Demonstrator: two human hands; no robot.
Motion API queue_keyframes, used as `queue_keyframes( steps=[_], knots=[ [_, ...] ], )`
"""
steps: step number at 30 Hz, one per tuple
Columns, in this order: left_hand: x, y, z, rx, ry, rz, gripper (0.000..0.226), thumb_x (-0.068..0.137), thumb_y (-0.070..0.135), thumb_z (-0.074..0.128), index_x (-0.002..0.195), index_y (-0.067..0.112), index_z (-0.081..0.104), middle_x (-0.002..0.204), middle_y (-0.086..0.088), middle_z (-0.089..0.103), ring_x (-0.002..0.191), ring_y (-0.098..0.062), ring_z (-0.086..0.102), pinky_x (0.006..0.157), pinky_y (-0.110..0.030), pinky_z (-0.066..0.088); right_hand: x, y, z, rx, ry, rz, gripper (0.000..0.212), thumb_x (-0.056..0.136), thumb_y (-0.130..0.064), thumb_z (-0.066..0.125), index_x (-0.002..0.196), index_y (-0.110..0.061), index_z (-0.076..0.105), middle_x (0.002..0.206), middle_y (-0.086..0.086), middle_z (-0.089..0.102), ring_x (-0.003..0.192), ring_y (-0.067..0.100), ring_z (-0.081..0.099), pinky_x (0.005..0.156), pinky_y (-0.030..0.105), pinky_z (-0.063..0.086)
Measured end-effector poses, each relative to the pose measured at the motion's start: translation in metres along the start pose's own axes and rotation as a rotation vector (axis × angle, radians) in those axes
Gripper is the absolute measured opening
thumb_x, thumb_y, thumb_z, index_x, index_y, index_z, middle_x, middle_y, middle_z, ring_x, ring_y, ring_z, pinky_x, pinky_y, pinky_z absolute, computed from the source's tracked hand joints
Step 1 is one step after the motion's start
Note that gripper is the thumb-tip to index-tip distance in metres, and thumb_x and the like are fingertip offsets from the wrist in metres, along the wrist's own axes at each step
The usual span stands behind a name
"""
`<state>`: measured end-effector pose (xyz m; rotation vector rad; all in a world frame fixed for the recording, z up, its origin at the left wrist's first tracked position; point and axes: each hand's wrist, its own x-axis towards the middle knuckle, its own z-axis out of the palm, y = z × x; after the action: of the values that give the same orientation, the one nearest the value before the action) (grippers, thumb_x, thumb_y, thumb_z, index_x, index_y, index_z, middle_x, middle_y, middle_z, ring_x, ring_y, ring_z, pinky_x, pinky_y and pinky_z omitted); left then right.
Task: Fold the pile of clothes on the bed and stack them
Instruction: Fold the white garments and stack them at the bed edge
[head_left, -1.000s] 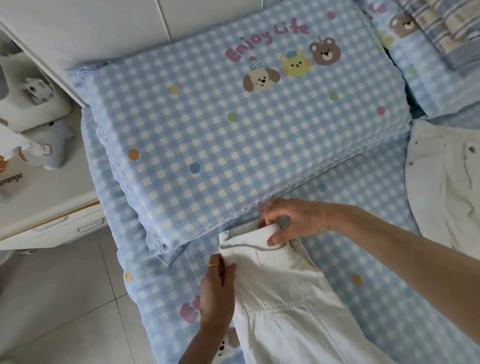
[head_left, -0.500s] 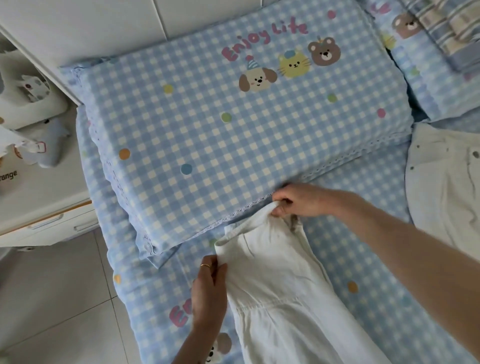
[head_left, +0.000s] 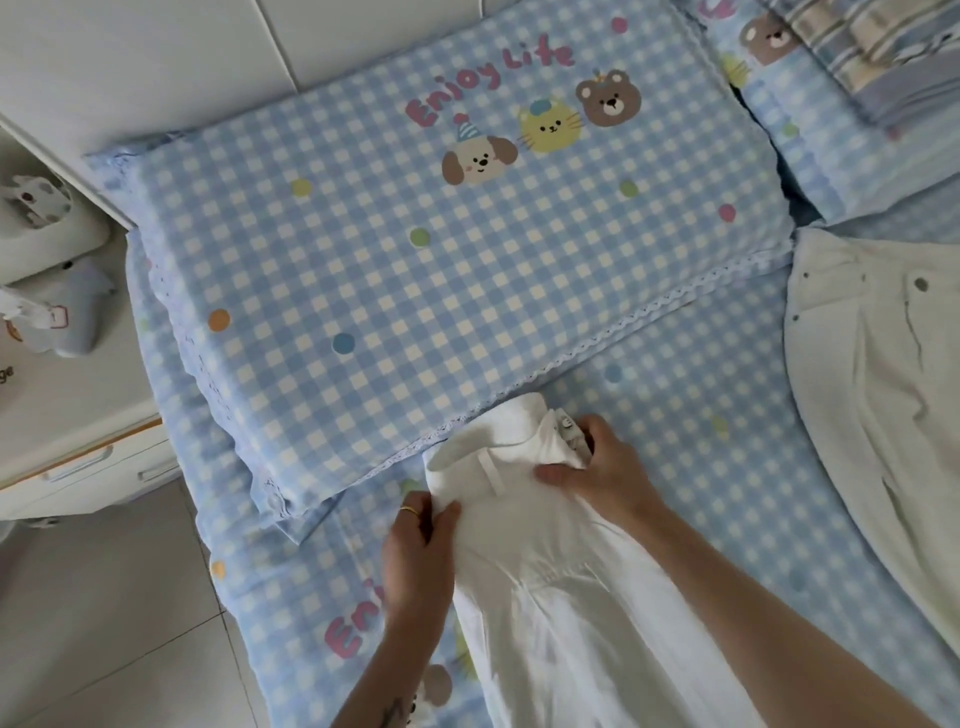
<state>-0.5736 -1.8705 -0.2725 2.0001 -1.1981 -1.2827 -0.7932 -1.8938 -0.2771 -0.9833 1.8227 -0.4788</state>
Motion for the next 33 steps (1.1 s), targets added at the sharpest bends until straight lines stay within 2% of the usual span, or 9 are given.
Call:
queue_keyframes(
  steps=[5, 7, 12, 17, 19, 22, 26, 30, 33],
  knots=[
    [-0.012, 0.001, 0.001, 0.072, 0.216, -0.064, 0.031, 0.090, 0.024, 0.060, 0.068, 0.011, 0.042, 0.056, -0.001, 0.045, 0.053, -0.016, 0.041, 0.050, -0.027, 0.034, -0.075, 0.030, 0.035, -0.374, 0.513, -0.237, 0.060, 0.096, -0.051, 0.037, 0.143, -0.015, 0.032, 0.142, 0.006, 0.042, 0.130, 0.022, 0.039, 0.106, 0.040, 0.034],
    [-0.014, -0.005, -0.004, 0.084, 0.245, -0.060, 0.028, 0.091, 0.027, 0.058, 0.073, 0.010, 0.046, 0.060, -0.003, 0.051, 0.057, -0.019, 0.046, 0.050, -0.029, 0.035, -0.119, 0.067, 0.048, -0.554, 0.474, -0.335, 0.057, 0.099, -0.045, 0.027, 0.148, -0.016, 0.026, 0.154, 0.007, 0.028, 0.140, 0.022, 0.030, 0.114, 0.043, 0.021],
    [-0.011, -0.013, -0.003, 0.173, 0.202, 0.012, 0.026, 0.094, 0.028, 0.053, 0.084, 0.005, 0.048, 0.069, -0.009, 0.055, 0.066, -0.028, 0.051, 0.052, -0.031, 0.033, -0.169, 0.148, 0.020, -0.793, 0.405, 0.019, 0.063, 0.100, -0.038, 0.005, 0.139, -0.010, 0.045, 0.149, 0.011, 0.037, 0.136, 0.028, 0.039, 0.109, 0.050, 0.026],
    [-0.056, -0.035, -0.007, 0.281, 0.243, 0.018, 0.045, 0.083, 0.020, 0.069, 0.119, 0.005, 0.045, 0.108, -0.020, 0.052, 0.099, -0.035, 0.053, 0.084, -0.043, 0.042, -0.201, 0.155, -0.003, -0.512, 0.604, 0.315, 0.035, 0.093, -0.027, 0.039, 0.101, -0.008, 0.067, 0.101, 0.013, 0.068, 0.091, 0.035, 0.064, 0.074, 0.043, 0.050],
    [-0.095, -0.040, 0.000, 0.415, 0.213, 0.236, 0.044, 0.079, 0.025, 0.066, 0.117, 0.008, 0.050, 0.112, -0.019, 0.047, 0.104, -0.038, 0.048, 0.088, -0.051, 0.044, -0.224, 0.166, -0.015, -0.497, 0.576, 0.361, 0.024, 0.095, -0.027, 0.049, 0.084, -0.012, 0.064, 0.079, 0.006, 0.065, 0.076, 0.031, 0.061, 0.068, 0.040, 0.045],
    [-0.135, -0.036, 0.038, 0.566, -0.153, 0.812, 0.040, 0.072, 0.009, 0.061, 0.113, 0.008, 0.058, 0.111, -0.018, 0.055, 0.102, -0.030, 0.046, 0.082, -0.050, 0.050, -0.250, 0.174, -0.025, -0.259, 0.450, 0.242, 0.021, 0.094, -0.028, 0.052, 0.073, -0.029, 0.051, 0.068, -0.009, 0.055, 0.066, 0.008, 0.053, 0.065, 0.023, 0.040],
    [-0.146, 0.002, 0.102, 0.816, -0.534, 1.296, 0.081, 0.053, -0.020, 0.055, 0.128, 0.008, 0.057, 0.134, -0.013, 0.055, 0.129, -0.034, 0.045, 0.105, -0.048, 0.039, -0.263, 0.179, -0.036, 0.098, 0.297, 0.179, 0.026, 0.097, -0.020, 0.044, 0.078, -0.035, 0.053, 0.071, -0.012, 0.062, 0.066, 0.004, 0.059, 0.061, 0.013, 0.042],
    [-0.133, 0.014, 0.115, 0.940, -0.686, 1.473, 0.050, 0.041, -0.007, 0.075, 0.085, 0.016, 0.074, 0.080, 0.002, 0.066, 0.080, -0.019, 0.066, 0.095, -0.037, 0.048, -0.259, 0.182, -0.041, 0.040, 0.234, 0.212, 0.011, 0.090, -0.021, 0.060, 0.088, -0.031, 0.054, 0.080, -0.011, 0.066, 0.072, 0.001, 0.061, 0.067, 0.017, 0.049],
    [-0.134, -0.001, 0.089, 0.876, -0.680, 1.422, 0.029, 0.067, 0.001, 0.053, 0.085, 0.013, 0.072, 0.083, -0.001, 0.064, 0.080, -0.019, 0.060, 0.080, -0.024, 0.044, -0.248, 0.173, -0.038, -0.010, 0.267, 0.213, 0.012, 0.086, -0.030, 0.064, 0.085, -0.025, 0.052, 0.077, -0.008, 0.065, 0.071, 0.005, 0.059, 0.070, 0.027, 0.051]
  ],
)
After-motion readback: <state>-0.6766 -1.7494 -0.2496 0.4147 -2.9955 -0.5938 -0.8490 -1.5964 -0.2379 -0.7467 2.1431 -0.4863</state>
